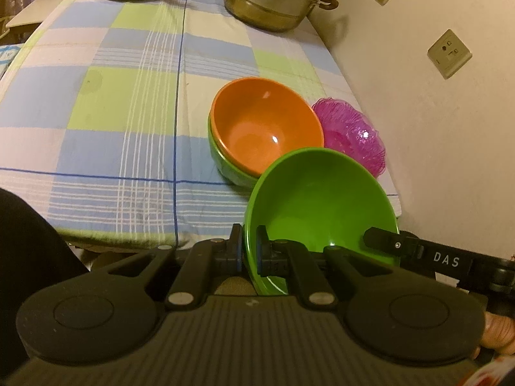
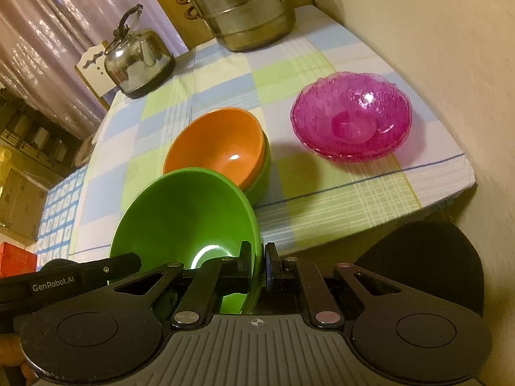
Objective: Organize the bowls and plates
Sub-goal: 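Lower the green bowl into the orange bowl with both grippers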
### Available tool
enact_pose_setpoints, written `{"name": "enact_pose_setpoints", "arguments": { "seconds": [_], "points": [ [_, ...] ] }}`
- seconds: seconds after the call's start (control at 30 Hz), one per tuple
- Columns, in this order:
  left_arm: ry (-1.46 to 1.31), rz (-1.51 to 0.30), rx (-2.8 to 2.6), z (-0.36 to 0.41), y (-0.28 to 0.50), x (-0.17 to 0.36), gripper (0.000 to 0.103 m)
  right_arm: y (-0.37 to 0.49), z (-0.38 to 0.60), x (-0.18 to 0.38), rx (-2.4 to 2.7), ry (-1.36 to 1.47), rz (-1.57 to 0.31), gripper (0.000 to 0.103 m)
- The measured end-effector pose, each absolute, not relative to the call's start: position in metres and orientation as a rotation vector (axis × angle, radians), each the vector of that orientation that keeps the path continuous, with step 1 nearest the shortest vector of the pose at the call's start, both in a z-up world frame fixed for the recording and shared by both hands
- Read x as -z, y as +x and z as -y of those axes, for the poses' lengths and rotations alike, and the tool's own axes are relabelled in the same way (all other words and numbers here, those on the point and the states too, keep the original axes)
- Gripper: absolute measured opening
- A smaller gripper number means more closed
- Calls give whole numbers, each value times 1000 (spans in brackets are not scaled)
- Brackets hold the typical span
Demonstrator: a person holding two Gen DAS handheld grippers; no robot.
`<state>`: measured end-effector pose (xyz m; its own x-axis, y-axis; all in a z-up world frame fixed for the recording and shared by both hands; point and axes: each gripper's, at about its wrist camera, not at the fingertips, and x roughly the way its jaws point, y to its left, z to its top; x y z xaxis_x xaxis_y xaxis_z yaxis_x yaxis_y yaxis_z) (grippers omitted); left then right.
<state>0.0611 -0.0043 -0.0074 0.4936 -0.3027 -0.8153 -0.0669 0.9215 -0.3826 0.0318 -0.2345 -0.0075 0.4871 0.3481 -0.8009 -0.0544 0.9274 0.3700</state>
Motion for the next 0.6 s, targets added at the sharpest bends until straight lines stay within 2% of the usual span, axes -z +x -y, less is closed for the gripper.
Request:
{"name": "enact_pose_setpoints", "arguments": {
  "seconds": [0.6],
  "points": [
    [-425, -1044, 120, -6, 55, 4, 6, 34, 225, 9, -280, 301, -1041, 8]
  ]
}}
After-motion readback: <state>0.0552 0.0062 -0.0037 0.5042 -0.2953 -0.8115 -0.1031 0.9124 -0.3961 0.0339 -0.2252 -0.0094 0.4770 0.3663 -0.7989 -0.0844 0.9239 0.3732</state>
